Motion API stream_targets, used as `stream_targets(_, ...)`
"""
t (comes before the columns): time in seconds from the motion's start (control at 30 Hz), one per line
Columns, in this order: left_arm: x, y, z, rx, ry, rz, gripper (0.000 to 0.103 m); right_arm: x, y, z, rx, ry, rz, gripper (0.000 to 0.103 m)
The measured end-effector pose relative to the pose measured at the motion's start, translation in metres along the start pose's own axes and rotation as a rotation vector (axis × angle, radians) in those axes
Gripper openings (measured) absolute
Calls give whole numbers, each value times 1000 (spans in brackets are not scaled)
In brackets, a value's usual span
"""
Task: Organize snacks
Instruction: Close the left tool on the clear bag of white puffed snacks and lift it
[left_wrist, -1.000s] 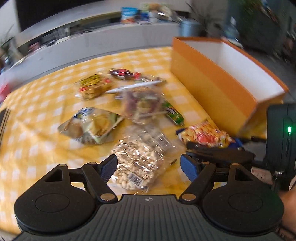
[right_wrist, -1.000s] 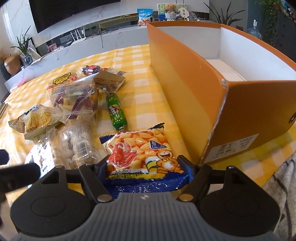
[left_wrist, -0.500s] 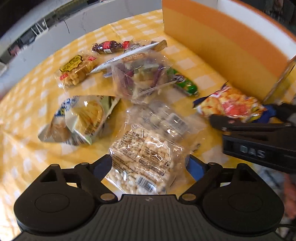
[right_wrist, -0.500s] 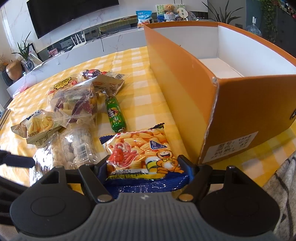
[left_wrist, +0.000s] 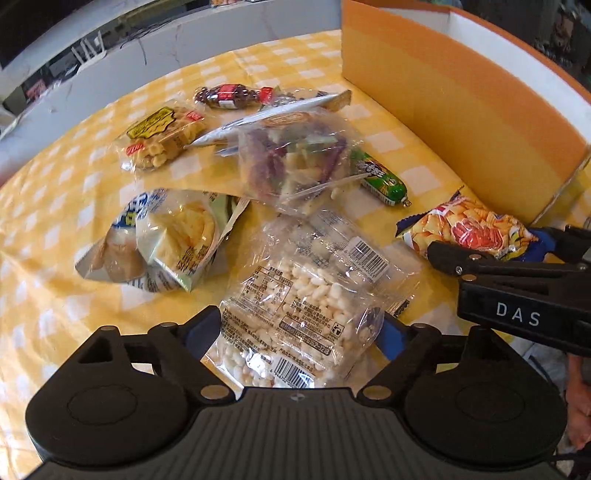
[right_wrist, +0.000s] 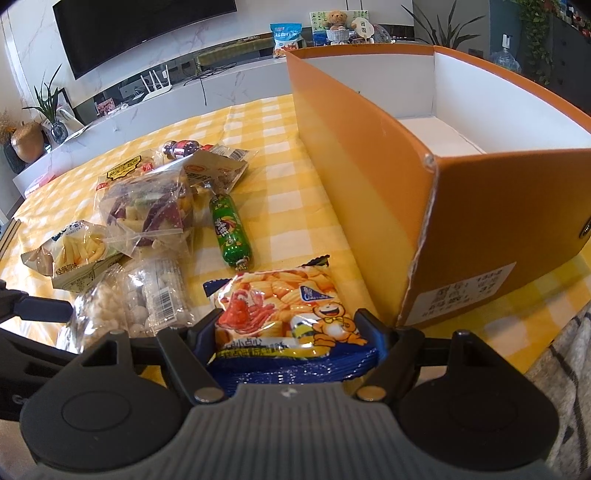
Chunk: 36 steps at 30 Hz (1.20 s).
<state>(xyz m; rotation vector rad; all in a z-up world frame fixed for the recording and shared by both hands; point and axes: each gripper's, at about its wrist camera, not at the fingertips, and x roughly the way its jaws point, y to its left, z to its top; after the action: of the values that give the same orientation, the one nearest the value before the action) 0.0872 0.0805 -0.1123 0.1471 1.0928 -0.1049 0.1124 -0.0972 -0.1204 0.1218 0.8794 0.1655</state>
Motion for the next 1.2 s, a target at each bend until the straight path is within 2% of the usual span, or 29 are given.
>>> stream_targets(0.1, -2, 4, -1, -61, -12, -8, 99, 0, -3, 1, 21, -2, 10, 74)
stream_targets(0.2, -8, 17, -1, -174, -37, -62, 99, -1, -1, 0, -3, 1, 3, 74)
stream_targets(0.33, -12, 32, -3, -250, -75, -113, 98, 0, 0, 0, 0, 1, 4, 74)
stream_targets(0.47, -25, 38, -13, -278, -198, -234, 95, 0, 0, 0, -1, 1, 3, 74)
stream_targets(0.63, -31, 31, -13, -255, -246, -243, 90, 0, 0, 0, -1, 1, 3, 74)
stream_targets(0.67, -34, 31, -14, -257, -265, -260, 89, 0, 0, 0, 0, 1, 3, 74)
stream_targets(0.7, -38, 32, -15, -259, -284, -279, 74, 0, 0, 0, 0, 1, 3, 74)
stream_targets(0.73, -40, 32, -15, -260, -293, -282, 73, 0, 0, 0, 0, 1, 3, 74)
stream_targets(0.87, -36, 33, -13, -259, -273, -262, 75, 0, 0, 0, -3, 2, 2, 74)
stream_targets(0.93, -34, 31, -13, -245, -275, -237, 80, -1, 0, 0, -3, 2, 2, 74)
stream_targets(1.07, -29, 13, -13, -77, -297, -98, 81, 0, 0, 0, -1, 2, 4, 75)
stream_targets(1.13, -18, 7, -10, -8, -255, -61, 91, 0, 0, 0, -1, 3, 4, 75)
stream_targets(1.2, -6, 5, -7, 21, -217, -41, 95, 0, 0, 0, 0, 2, 5, 75)
